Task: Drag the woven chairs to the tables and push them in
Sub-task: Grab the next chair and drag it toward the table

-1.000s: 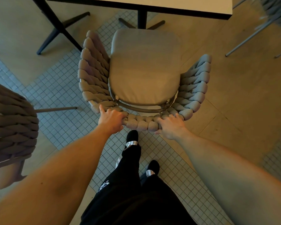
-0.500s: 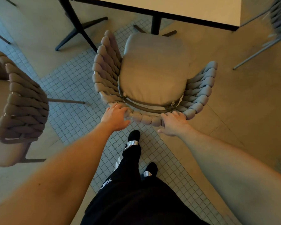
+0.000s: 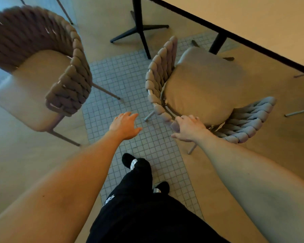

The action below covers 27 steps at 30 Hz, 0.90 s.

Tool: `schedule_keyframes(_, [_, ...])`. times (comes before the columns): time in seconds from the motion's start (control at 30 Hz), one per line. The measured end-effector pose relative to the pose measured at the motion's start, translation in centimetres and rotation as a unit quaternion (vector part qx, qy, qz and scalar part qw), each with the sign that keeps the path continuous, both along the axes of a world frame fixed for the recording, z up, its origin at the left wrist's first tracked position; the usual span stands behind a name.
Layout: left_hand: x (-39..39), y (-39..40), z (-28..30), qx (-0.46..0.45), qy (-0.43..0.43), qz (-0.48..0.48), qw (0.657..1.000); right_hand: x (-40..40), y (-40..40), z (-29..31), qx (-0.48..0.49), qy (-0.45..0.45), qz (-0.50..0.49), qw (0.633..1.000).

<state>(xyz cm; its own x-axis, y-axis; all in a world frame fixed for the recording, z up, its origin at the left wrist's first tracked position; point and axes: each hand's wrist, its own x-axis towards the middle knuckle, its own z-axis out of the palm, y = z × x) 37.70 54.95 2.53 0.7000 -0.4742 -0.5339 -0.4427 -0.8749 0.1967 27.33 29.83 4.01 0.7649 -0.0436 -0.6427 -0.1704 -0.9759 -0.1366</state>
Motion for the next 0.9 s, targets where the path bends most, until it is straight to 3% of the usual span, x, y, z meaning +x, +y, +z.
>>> schedule_keyframes(0.67, [10.8,16.1,3.5,-0.056,0.010,0.288,0.956,24.2,16.1,3.1,-0.029,-0.069,0.201,0.977])
schedule_keyframes(0.83, [13.3,19.0,3.7,-0.126,0.015,0.422,0.898,29.7,20.3,3.7,-0.038,-0.071,0.242,0.967])
schedule_keyframes(0.9, [14.4,19.3,4.0,-0.191,0.035,0.523,0.830,31.9,21.9,3.8,-0.038,-0.076,0.259,0.962])
